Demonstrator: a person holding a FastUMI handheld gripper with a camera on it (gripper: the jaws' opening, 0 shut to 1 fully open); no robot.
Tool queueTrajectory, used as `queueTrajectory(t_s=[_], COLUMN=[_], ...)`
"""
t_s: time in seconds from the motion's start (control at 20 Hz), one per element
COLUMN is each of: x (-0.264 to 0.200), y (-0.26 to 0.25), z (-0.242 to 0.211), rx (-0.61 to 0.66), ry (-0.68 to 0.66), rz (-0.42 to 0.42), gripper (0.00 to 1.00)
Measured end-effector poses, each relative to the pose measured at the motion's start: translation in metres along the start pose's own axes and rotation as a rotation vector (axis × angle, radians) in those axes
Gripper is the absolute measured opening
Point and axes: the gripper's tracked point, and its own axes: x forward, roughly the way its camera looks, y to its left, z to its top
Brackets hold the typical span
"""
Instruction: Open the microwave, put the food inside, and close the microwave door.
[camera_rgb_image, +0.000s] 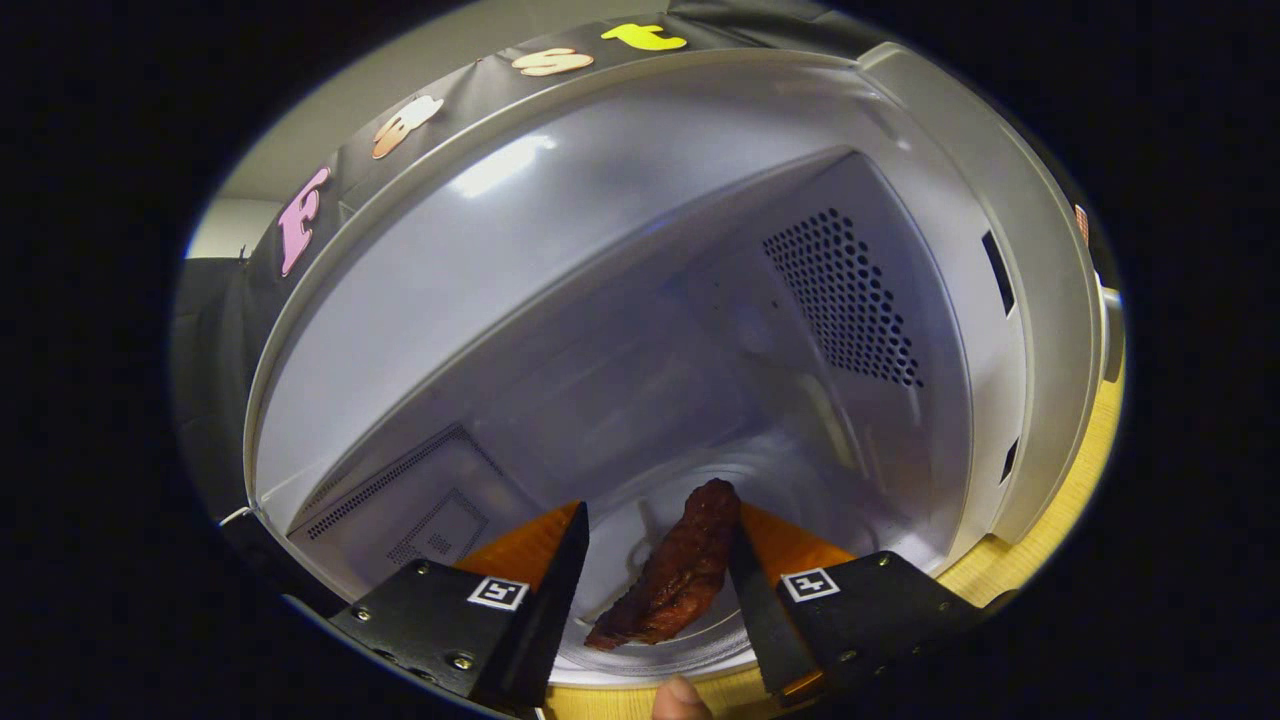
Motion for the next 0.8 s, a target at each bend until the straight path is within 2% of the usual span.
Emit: queueTrajectory(t_s=[0.1,0.15,0.35,0.4,0.45,0.55,0.65,0.8], x=[0.003,0.003,0.007,0.004,-0.001,-0.010,-0.018,-0.039], y=[-0.005,-0.009,-0.031,-0.030,-0.023,-0.013,-0.004,-0.002], z=[0.008,0.008,0.019,0.026,0.029,0.043,0.042,0.031], rx=[-0.038,-0.057,-0.134,-0.181,-0.231,-0.317,-0.303,-0.301], ry=[-0.056,-0.078,-0.122,-0.151,-0.181,-0.247,-0.209,-0.115], rz=[-0.048,-0.073,-0.156,-0.152,-0.132,-0.109,-0.073,-0.060], gripper=[0.84,0.95,0.96,0.97,0.93,0.97,0.97,0.97])
